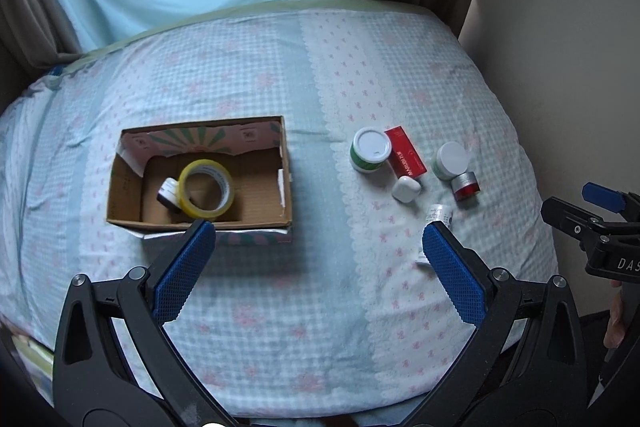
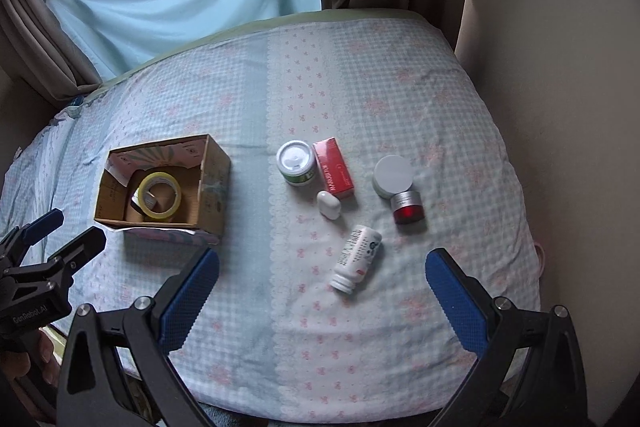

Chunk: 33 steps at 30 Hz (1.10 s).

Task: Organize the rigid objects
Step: 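Lift both tools away from the box back toward the remaining items, then grasp the white lid with the left tool while the right tool grasps the silver-red jar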

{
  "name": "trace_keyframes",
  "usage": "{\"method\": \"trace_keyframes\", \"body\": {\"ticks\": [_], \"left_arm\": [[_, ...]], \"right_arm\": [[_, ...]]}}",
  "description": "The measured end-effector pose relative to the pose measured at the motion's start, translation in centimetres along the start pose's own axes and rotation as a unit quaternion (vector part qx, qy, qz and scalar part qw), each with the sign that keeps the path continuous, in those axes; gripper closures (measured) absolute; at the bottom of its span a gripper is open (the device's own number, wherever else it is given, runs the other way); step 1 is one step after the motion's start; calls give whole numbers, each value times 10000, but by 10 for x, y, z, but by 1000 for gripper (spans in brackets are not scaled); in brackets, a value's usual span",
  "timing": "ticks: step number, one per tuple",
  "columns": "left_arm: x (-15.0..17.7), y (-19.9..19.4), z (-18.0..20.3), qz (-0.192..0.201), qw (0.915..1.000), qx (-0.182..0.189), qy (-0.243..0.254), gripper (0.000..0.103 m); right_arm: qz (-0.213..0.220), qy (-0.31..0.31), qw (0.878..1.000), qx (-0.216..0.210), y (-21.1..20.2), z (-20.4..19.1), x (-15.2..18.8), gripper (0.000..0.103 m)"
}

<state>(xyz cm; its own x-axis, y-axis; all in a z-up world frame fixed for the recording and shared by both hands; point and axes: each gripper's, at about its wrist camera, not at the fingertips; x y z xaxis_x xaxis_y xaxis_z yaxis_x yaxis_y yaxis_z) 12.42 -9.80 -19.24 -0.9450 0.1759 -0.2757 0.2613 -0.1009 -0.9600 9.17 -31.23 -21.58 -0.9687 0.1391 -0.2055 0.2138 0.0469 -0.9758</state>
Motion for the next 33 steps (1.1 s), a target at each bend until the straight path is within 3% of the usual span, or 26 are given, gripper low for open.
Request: {"method": "trace_keyframes", "body": {"ticks": [7,11,20,26,33], "left_arm": [[-31,51,40,-270,9994,15,212,0],[-48,97,58,-420,9981,46,457,0],[-84,203,73,-719,9955,-26,623,0],[-103,282,80,-1203,9889,-159,858,0],[-117,333,82,-1477,9829,-252,1069,3]], "right_arm": [[-146,143,9998,-4,30,52,-14,0],[44,457,9989,-9,50,76,-20,0],[-209,671,9974,178,126,116,-39,0],[-470,648,9958,453,179,125,-55,1],[-948,391,9932,558,234,116,-66,8]]}}
Point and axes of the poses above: each gripper's, at about its wrist camera, not at the fingertips, and y roughly the way its jaws point, z to its right, x to its underside, and after that the axes turned 11 degrees about -z, right-handed
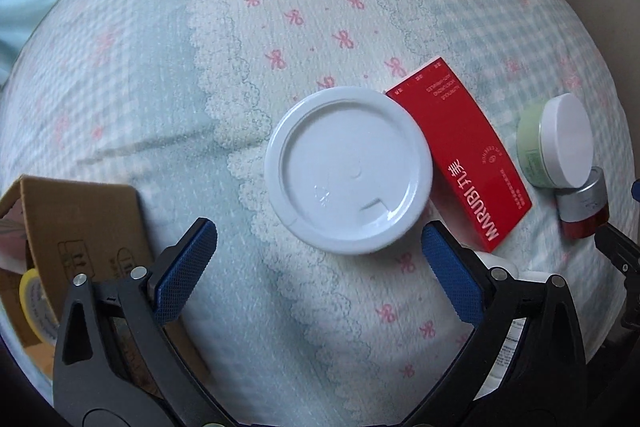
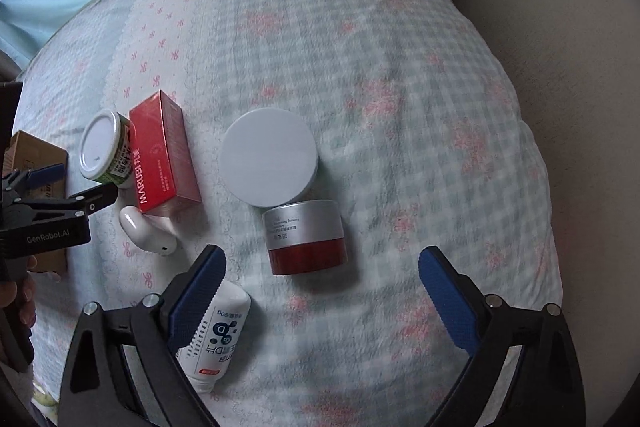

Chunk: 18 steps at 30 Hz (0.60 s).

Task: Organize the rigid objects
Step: 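Grasp the white lid with the left tool while the right tool grasps the silver-red jar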

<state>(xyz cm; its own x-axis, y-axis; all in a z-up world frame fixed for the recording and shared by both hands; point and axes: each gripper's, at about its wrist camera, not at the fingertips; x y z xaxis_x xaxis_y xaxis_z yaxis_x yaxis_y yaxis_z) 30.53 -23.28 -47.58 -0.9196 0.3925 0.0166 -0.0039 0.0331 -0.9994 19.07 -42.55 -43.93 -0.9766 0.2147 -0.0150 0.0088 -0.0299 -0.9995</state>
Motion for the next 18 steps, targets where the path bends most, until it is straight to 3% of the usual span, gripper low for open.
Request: {"method": "trace_keyframes", "body": {"ticks": [8,13,18], "left_arm": [[-27,15,2,8,9999,141,75,11],[-40,21,7,-66,9993,334,139,34],[-41,21,11,-17,9993,373,74,35]], "right_arm": [[-323,-89,9994,-16,29,-10,-13,25],[-463,-189,9987,26,39,-16,-14,38],[-531,-186,9981,236,49,-28,-11,52]]}}
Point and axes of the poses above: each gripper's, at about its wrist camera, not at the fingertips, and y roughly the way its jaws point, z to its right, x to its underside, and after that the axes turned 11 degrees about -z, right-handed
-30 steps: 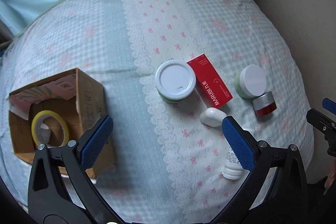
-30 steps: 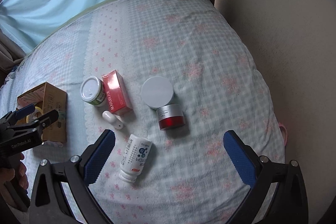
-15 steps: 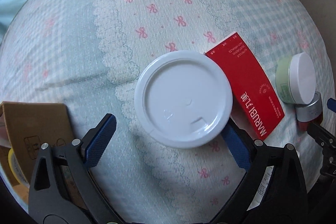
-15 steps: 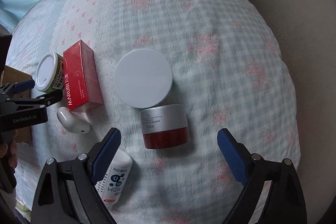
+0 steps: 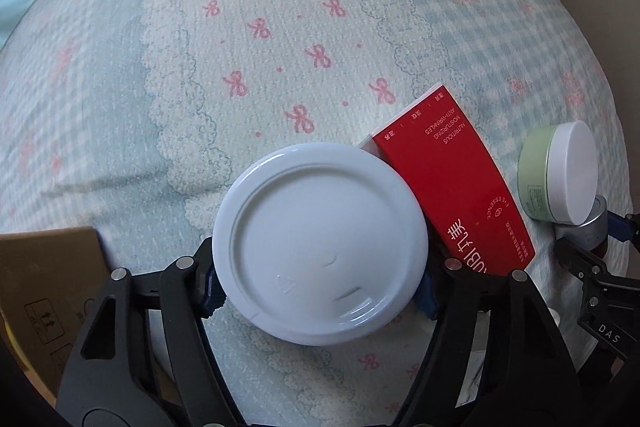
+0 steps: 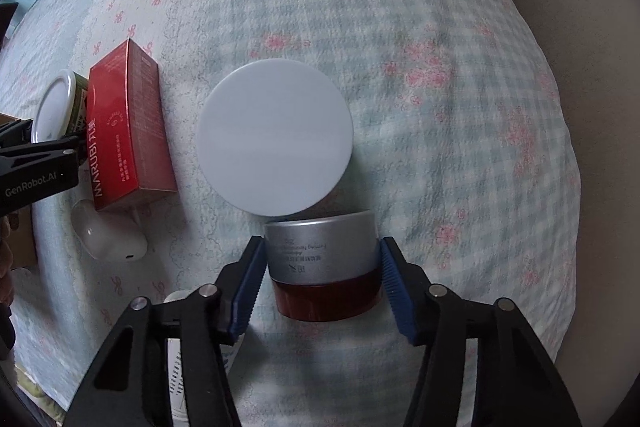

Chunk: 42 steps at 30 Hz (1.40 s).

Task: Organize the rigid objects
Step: 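Grasp the white lid with the left tool while the right tool grasps the silver-red jar, then carry the white lid and silver-red jar into the box and release both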

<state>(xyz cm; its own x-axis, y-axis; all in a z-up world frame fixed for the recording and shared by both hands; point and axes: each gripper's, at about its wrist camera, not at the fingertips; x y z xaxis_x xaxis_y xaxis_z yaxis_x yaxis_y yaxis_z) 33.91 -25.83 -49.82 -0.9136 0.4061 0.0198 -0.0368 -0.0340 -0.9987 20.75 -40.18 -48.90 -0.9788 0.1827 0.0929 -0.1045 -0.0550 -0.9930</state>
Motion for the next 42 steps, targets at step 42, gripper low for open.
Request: {"method": "trace_keyframes", "body": {"ticks": [42], "left_arm": [[183,-269,-75,1558,9733,328,-1656,35]], "right_arm": [[1187,-886,9863,-728,-231,-70,57,53]]}}
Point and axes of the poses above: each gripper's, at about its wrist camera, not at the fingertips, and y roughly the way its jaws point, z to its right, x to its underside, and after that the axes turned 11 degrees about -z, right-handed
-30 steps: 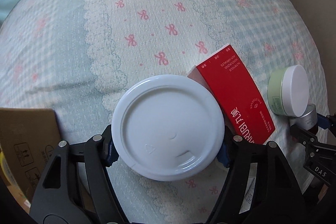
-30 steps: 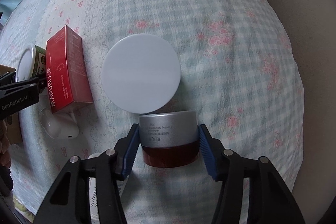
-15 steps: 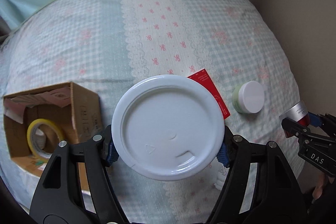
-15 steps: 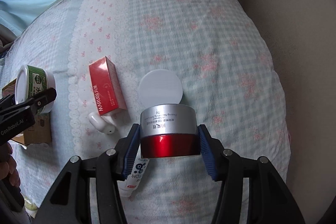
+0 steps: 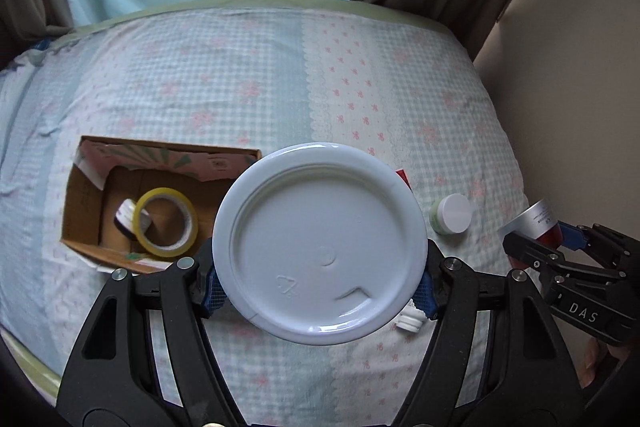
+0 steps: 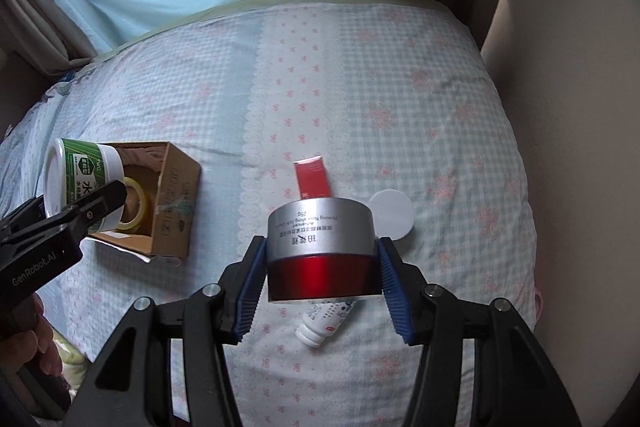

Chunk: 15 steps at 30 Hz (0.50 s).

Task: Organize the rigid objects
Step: 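Carry the white lid and silver-red jar into the box and release both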

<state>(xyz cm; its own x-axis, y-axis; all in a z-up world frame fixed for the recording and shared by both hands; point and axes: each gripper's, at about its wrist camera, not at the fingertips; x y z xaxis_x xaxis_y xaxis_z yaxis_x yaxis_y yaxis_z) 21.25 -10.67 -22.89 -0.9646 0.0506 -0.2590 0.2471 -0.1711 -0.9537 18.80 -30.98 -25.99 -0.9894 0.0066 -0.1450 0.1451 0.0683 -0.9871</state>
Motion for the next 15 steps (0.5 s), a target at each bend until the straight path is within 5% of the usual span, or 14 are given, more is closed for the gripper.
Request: {"method": "trace_keyframes", "body": {"ticks": [15], "left_arm": [[-16,-39,-151,-117,9996,111,-245,35]], "right_arm": [[69,-134,9988,-463,-19,-151,-15,53]]}}
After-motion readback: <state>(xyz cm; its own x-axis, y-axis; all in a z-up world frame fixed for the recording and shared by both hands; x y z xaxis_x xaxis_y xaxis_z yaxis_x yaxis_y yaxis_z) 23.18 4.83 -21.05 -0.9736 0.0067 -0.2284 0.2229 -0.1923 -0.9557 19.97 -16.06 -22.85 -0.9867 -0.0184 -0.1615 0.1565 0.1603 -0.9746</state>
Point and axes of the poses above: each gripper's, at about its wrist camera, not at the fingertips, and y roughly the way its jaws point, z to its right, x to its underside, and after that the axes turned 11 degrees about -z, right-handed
